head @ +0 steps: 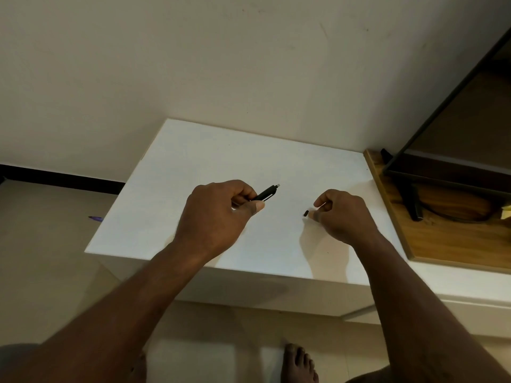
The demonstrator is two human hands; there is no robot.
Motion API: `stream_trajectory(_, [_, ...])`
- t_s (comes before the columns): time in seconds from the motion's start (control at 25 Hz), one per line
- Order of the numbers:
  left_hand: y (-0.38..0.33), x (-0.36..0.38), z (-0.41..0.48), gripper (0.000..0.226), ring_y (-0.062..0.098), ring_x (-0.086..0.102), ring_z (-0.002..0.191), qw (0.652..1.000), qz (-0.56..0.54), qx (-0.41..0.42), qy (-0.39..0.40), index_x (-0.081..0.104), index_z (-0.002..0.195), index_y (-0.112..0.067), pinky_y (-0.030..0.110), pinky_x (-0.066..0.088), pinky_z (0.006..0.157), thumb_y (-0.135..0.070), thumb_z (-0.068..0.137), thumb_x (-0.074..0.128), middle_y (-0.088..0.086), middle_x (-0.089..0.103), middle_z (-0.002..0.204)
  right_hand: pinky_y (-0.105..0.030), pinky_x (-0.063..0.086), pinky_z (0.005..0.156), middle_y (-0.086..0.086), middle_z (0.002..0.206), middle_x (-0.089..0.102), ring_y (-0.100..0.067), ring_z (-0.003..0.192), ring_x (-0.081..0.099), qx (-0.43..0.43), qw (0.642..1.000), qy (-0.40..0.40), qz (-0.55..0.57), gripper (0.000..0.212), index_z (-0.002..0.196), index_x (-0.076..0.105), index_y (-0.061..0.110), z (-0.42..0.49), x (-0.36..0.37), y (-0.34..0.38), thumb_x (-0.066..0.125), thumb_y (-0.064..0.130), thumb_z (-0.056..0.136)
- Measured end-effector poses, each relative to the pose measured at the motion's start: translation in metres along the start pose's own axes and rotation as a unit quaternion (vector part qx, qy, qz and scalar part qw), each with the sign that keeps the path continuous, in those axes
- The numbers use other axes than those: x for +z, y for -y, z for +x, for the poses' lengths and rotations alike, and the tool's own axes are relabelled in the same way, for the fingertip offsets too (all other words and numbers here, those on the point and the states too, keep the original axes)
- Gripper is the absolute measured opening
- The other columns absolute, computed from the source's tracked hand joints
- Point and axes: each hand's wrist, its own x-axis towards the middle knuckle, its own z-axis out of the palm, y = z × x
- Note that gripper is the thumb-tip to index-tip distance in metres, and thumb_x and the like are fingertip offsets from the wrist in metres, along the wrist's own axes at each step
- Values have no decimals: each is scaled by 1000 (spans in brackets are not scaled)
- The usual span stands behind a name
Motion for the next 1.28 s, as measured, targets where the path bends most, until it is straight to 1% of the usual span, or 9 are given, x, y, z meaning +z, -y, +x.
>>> stream_trajectory(0.16, [0, 0, 0, 9, -3, 67, 79, 1000, 4, 4, 0, 77, 90, -33, 25, 55, 75, -41, 86, 78, -19, 74, 77, -34, 56, 78, 11, 89, 74, -17, 91, 69, -5, 1000, -2, 10, 20, 111, 74, 29, 0, 8, 2, 78, 26, 92])
stream_trajectory(0.28, [1, 0, 1, 9, -5, 67, 80, 1000, 3, 5, 0, 77, 90, -33, 22, 53, 73, -42, 86, 78, -19, 74, 77, -36, 59, 79, 10, 91, 74, -19, 92, 70, -16, 1000, -11, -6, 14, 103, 76, 32, -2, 13, 7, 76, 23, 91])
stream_trajectory(0.4, [1, -1, 1, 9, -6, 65, 83, 1000, 4, 6, -2, 77, 89, -33, 18, 50, 71, -42, 86, 78, -20, 73, 76, -36, 60, 78, 4, 94, 76, -22, 90, 72, -28, 999, -15, -36, 6, 94, 78, 28, -4, 15, 15, 76, 22, 92])
stream_trajectory(0.44, [2, -1, 2, 9, -6, 66, 82, 1000, 5, 6, -4, 77, 89, -33, 18, 49, 70, -41, 86, 78, -20, 73, 76, -35, 60, 76, 3, 91, 77, -22, 87, 73, -29, 1000, -12, -5, 3, 92, 79, 25, -5, 14, 20, 78, 22, 92])
stream_trajectory(0.52, [3, -3, 3, 9, -3, 67, 79, 1000, 7, 4, -9, 77, 90, -33, 19, 50, 70, -42, 86, 78, -19, 73, 76, -32, 58, 71, 3, 85, 80, -18, 78, 77, -25, 988, 4, 154, 3, 90, 80, 22, -8, 8, 35, 79, 22, 92])
stream_trajectory(0.64, [4, -5, 5, 11, -2, 68, 78, 1000, 11, 0, -16, 77, 91, -33, 23, 53, 71, -42, 86, 78, -18, 73, 77, -22, 55, 66, 3, 94, 85, -16, 79, 80, -54, 918, 37, 392, 8, 101, 81, 21, -16, -7, 59, 74, 20, 98])
stream_trajectory(0.72, [4, -6, 5, 11, -3, 67, 79, 1000, 17, 3, -18, 77, 92, -32, 23, 53, 72, -42, 87, 78, -18, 73, 77, -19, 55, 65, 0, 99, 85, -18, 81, 80, -76, 888, 45, 451, 11, 106, 80, 18, -22, -11, 68, 71, 18, 100])
stream_trajectory(1.0, [3, -3, 4, 13, -1, 68, 80, 1000, 20, 8, -11, 78, 96, -31, 25, 55, 74, -41, 88, 77, -18, 74, 79, -21, 52, 66, 2, 96, 85, -15, 77, 79, -90, 904, 42, 415, 11, 104, 82, 20, -27, -8, 71, 72, 17, 100])
stream_trajectory(1.28, [4, -5, 4, 11, -2, 68, 79, 1000, 18, 7, -18, 77, 93, -32, 28, 56, 75, -42, 87, 77, -19, 73, 77, -18, 52, 64, 4, 94, 85, -12, 77, 78, -89, 909, 37, 406, 12, 103, 81, 21, -26, -9, 68, 70, 17, 101])
